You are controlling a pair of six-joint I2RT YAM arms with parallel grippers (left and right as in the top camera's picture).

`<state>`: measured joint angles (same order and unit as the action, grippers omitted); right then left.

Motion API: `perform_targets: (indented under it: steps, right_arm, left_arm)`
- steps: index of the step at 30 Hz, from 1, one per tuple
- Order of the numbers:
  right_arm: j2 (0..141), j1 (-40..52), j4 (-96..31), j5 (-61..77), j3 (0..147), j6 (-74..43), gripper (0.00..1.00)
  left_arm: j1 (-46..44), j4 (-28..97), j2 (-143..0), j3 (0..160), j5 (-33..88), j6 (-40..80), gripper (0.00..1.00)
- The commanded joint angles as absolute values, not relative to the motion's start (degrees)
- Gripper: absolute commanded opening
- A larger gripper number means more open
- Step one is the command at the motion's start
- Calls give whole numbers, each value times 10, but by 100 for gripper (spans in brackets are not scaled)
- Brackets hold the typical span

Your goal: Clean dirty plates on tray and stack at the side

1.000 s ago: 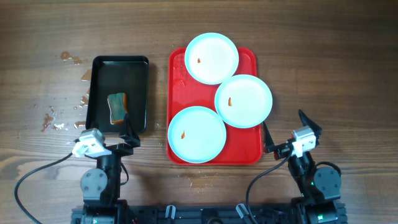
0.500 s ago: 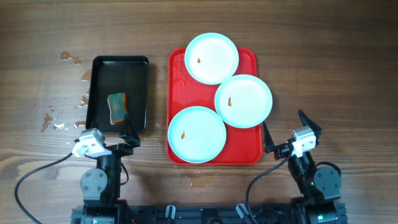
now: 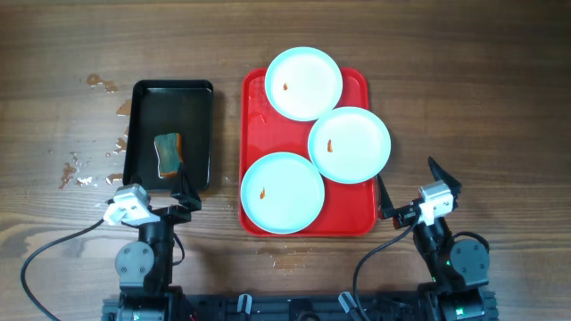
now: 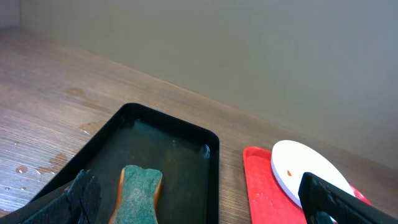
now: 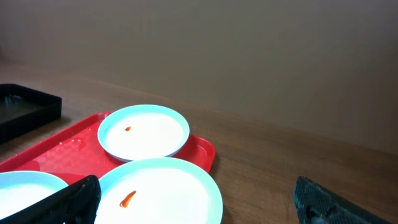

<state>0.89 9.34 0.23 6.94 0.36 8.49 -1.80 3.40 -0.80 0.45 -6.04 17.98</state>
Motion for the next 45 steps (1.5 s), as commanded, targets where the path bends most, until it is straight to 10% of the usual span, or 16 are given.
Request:
perform_targets:
  steps: [1,7,22,30,36,38,43,45]
  right_arm:
    - [8,94,4,60,3,90,100]
    - [8,94,8,61,3,88,100]
    - [155,94,27,206,82,-263,99]
    - [504,94,-446,223,579,-107,100]
    - [679,94,-474,308,617,-104,99]
    - [687,94,-471,307,617,-105,96]
    - [687,94,-460,307,617,-107,88]
    - [687,94,-461,307,617,-107,87]
  left_arm:
    - [-15,35,-4,3,-56,185,100]
    - [-15,32,-4,3,132,185,100]
    - [-15,83,-46,143,169,232,100]
    - [-15,345,-485,471,123,180,100]
    - [-4,374,-737,514,26,244,100]
    - [10,378,-785,514,-27,262,75]
    - [17,314,-927,513,-64,185,56]
    - [17,293,-989,513,-59,166,18]
